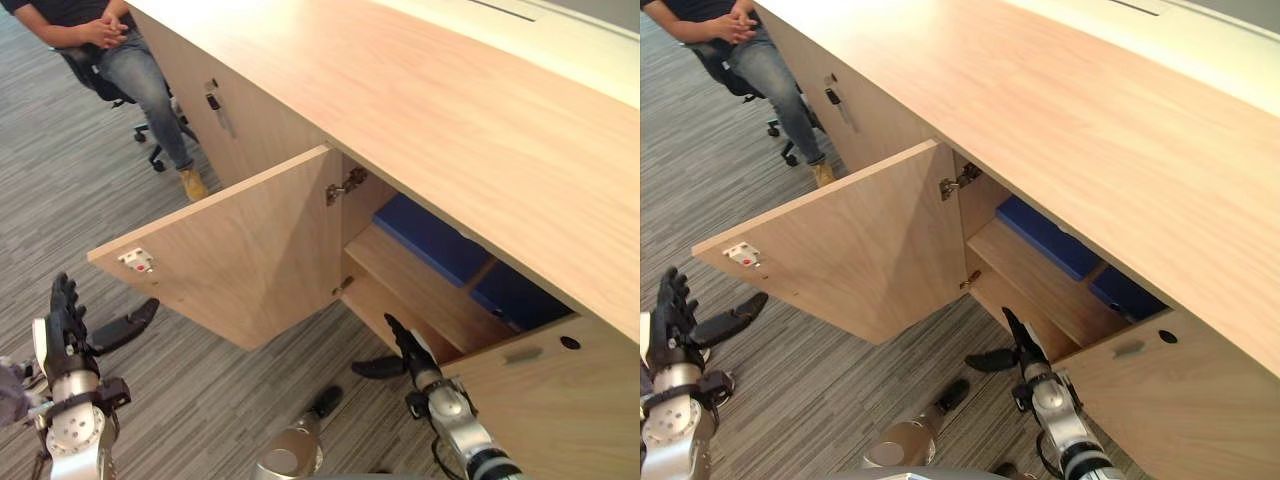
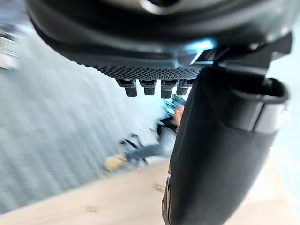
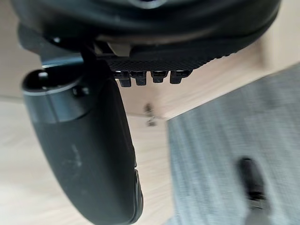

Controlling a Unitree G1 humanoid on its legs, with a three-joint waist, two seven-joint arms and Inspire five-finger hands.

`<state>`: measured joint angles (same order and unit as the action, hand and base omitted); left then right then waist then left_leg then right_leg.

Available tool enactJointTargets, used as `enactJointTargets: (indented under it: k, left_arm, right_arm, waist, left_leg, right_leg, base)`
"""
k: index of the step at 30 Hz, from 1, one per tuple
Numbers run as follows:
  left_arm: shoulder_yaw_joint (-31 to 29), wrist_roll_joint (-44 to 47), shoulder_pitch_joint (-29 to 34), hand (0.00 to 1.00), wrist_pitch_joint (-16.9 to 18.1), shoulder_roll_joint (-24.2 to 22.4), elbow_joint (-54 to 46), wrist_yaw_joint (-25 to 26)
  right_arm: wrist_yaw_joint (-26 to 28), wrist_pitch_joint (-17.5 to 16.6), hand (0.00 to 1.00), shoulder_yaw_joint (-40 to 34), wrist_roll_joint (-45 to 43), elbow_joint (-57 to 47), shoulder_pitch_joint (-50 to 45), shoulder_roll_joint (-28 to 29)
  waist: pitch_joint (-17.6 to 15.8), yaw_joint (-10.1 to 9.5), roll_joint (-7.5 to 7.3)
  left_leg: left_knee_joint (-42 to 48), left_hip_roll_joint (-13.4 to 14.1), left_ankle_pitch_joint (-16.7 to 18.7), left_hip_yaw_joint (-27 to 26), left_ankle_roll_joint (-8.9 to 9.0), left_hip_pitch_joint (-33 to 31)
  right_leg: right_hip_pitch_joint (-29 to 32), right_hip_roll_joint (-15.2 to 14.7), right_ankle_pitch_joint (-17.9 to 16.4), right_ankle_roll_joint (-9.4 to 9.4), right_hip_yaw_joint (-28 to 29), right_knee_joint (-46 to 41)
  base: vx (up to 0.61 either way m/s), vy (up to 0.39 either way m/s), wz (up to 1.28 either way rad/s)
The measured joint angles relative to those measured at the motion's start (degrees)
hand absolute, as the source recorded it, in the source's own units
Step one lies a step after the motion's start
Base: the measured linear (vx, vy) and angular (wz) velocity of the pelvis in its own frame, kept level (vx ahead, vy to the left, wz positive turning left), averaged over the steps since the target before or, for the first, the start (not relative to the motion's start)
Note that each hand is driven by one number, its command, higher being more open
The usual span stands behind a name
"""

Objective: Walk over to the cabinet, pick up the folder, carry it to the office cabinet, place the folder inside the office cabinet, then close the office cabinet door

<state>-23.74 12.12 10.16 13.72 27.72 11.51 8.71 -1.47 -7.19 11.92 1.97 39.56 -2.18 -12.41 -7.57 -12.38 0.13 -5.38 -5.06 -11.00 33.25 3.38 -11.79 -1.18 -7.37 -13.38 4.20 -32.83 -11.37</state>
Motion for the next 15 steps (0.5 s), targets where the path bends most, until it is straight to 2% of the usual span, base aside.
enactJointTargets:
  k: [3, 8, 11, 13, 15]
  left_arm:
    - [0.0, -0.7, -1.3, 1.00, 0.1, 2.4, 0.5, 0.9]
    - [0.9, -0.8, -1.4, 1.00, 0.1, 2.4, -0.4, 1.1]
    - [0.5, 1.1, 0.6, 1.00, 0.4, -2.7, -4.5, 2.1]
    - [1.2, 2.7, 5.7, 1.00, 1.9, -11.3, -11.5, 2.3]
    - [2.9, 3.8, 9.0, 1.00, 3.1, -14.8, -14.1, 2.3]
  right_arm:
    - [0.6, 0.0, 1.00, -2.8, -0.1, 0.1, -4.4, -0.1]
    - [0.5, 0.3, 1.00, -6.4, 0.1, 2.2, -7.8, 1.5]
    - [0.4, 0.4, 1.00, -8.9, 0.2, 3.0, -8.3, 4.1]
    - [0.1, 0.4, 1.00, -11.2, 0.2, 3.5, -9.0, 6.0]
    - [-0.2, 0.5, 1.00, -12.4, 0.1, 4.0, -9.3, 6.8]
  waist:
    - [0.3, 1.47, -0.57]
    - [0.9, 1.93, -1.75]
    - [1.0, 1.98, -1.83]
    - [1.0, 2.35, -1.80]
    - [1.0, 2.36, -1.79]
  left_leg:
    - [0.0, 0.4, -0.2, -0.9, -0.31, 0.0]
    - [0.0, 1.2, -0.6, -1.2, -0.80, 0.4]
    - [0.0, 2.2, 0.0, -4.3, -1.42, 0.5]
    - [0.0, 2.9, 0.0, -7.8, -1.46, 0.5]
    - [0.0, 3.2, 0.0, -9.3, -1.50, 0.5]
  right_leg:
    - [0.6, 0.1, 0.0, -0.02, 1.1, -0.4]
    - [0.2, 0.3, 0.3, -0.51, 1.3, 0.1]
    - [0.2, 0.7, 0.9, -0.81, 2.5, 0.7]
    - [0.2, 0.8, 1.3, -0.67, 3.1, 0.9]
    - [0.4, 0.8, 1.5, -0.73, 3.8, 1.1]
  base:
    - [-0.05, -0.029, -0.19]
    - [-0.05, -0.028, -0.04]
    - [-0.10, -0.005, -0.17]
    - [-0.12, 0.022, -0.11]
    - [-0.09, 0.037, -0.12]
